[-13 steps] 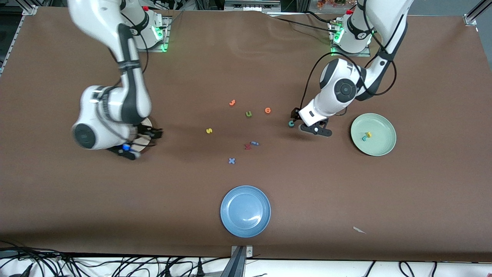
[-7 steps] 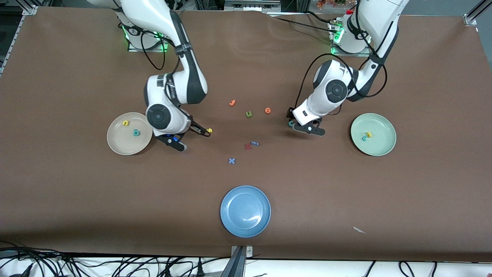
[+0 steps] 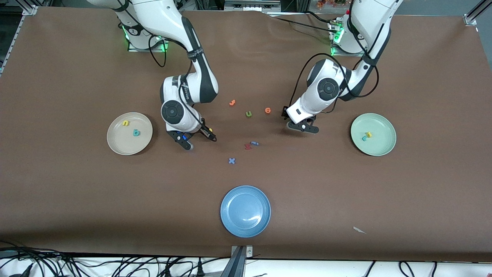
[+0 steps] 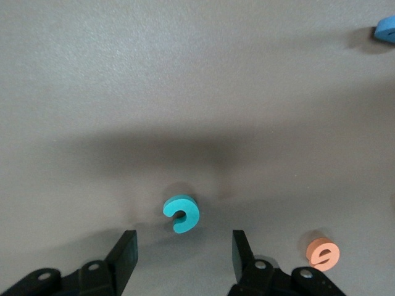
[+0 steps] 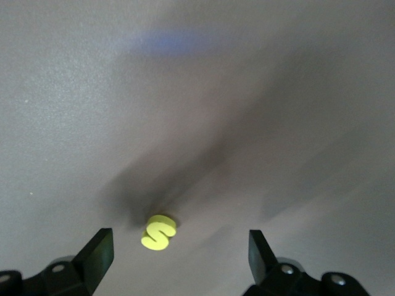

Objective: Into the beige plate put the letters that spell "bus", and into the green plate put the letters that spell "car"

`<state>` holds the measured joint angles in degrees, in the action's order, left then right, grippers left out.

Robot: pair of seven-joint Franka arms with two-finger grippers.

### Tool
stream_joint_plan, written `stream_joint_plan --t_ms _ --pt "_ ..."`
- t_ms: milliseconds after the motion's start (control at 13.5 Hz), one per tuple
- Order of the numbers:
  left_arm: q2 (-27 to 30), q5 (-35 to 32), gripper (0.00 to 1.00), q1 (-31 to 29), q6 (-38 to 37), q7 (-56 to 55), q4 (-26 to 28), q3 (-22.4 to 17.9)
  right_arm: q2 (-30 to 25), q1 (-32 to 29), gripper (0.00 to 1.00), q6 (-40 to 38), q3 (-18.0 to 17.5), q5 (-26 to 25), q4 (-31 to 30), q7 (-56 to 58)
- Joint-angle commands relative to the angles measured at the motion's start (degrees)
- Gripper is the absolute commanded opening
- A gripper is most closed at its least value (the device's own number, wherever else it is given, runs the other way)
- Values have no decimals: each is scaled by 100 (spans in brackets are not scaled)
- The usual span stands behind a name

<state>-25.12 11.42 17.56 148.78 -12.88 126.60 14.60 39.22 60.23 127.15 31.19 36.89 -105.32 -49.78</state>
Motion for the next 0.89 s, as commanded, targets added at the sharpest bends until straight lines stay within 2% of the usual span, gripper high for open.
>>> stream_joint_plan --t_ms 0,74,297,742,817 --pt "-124 106 70 90 46 -4 -197 -36 -55 76 94 407 -78 99 -234 -207" --pt "-133 114 70 90 55 -4 -197 -36 -55 77 92 416 -112 99 -235 -225" --pt "-133 27 51 90 55 -4 -197 -36 -46 68 81 416 -121 99 -261 -225" --pt "-212 -52 51 99 55 -4 -197 -45 -2 68 74 486 -139 143 -270 -225" --pt "-239 -52 47 99 72 -4 -214 -45 -2 68 73 486 -148 134 -270 -225"
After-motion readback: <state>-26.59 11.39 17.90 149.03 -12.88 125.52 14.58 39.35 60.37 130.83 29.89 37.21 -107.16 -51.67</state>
